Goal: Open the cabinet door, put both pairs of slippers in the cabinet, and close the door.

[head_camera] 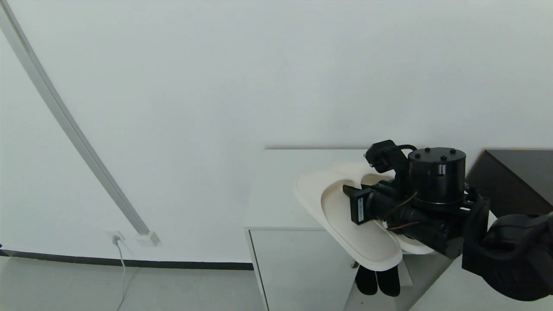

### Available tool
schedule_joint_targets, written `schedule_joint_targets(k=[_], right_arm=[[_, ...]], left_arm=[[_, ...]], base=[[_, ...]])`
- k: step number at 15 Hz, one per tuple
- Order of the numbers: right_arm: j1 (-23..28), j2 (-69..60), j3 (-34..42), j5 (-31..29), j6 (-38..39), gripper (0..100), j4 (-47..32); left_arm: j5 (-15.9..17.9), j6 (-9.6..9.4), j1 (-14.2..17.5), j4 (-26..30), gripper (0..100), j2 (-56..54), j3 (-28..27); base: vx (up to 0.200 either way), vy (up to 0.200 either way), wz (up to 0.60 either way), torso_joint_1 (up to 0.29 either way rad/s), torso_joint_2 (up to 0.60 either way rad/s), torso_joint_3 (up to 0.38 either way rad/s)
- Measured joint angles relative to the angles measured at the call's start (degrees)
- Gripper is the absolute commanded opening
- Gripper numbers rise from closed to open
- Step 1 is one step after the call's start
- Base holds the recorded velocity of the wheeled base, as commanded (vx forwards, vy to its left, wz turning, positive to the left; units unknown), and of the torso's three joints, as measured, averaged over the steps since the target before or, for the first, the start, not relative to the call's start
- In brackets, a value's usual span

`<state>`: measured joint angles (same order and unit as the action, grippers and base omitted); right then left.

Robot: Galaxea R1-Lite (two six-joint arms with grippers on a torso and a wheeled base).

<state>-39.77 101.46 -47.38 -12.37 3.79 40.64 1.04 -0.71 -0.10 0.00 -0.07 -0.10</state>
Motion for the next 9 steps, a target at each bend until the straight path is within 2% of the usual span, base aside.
schedule_joint_targets(k=[6, 9], right_arm=[[-0.28, 0.09, 0.83, -0.1, 0.0, 0, 0.05], [-0.33, 0.07, 1.24, -0.11, 0.0, 0, 0.09]], left_arm=[[0.02, 0.16, -0.01, 0.0, 0, 0.0, 0.0], [0.0, 0.17, -0.01, 0.02, 0, 0.0, 0.0]], base=[[-0.2, 0.0, 0.0, 0.0, 0.0, 0.002], [0.0, 0.0, 0.0, 0.0, 0.0, 0.0]])
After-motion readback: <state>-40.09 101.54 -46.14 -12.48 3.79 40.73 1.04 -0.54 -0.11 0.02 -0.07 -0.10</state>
